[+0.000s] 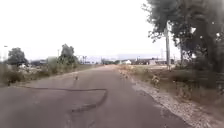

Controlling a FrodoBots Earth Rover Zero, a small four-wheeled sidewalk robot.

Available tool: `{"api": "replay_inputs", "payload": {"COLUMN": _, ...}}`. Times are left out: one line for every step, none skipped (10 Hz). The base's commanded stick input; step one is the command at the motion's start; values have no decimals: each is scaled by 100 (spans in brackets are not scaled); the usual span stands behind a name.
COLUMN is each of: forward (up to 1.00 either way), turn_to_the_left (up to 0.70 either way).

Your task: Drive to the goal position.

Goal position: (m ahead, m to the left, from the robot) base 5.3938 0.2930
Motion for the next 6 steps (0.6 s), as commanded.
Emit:
{"api": "replay_inputs", "payload": {"forward": 100, "turn_to_the_left": 0}}
{"api": "replay_inputs", "payload": {"forward": 100, "turn_to_the_left": 0}}
{"api": "replay_inputs", "payload": {"forward": 100, "turn_to_the_left": 0}}
{"api": "replay_inputs", "payload": {"forward": 100, "turn_to_the_left": 0}}
{"api": "replay_inputs", "payload": {"forward": 100, "turn_to_the_left": 0}}
{"api": "replay_inputs", "payload": {"forward": 100, "turn_to_the_left": 0}}
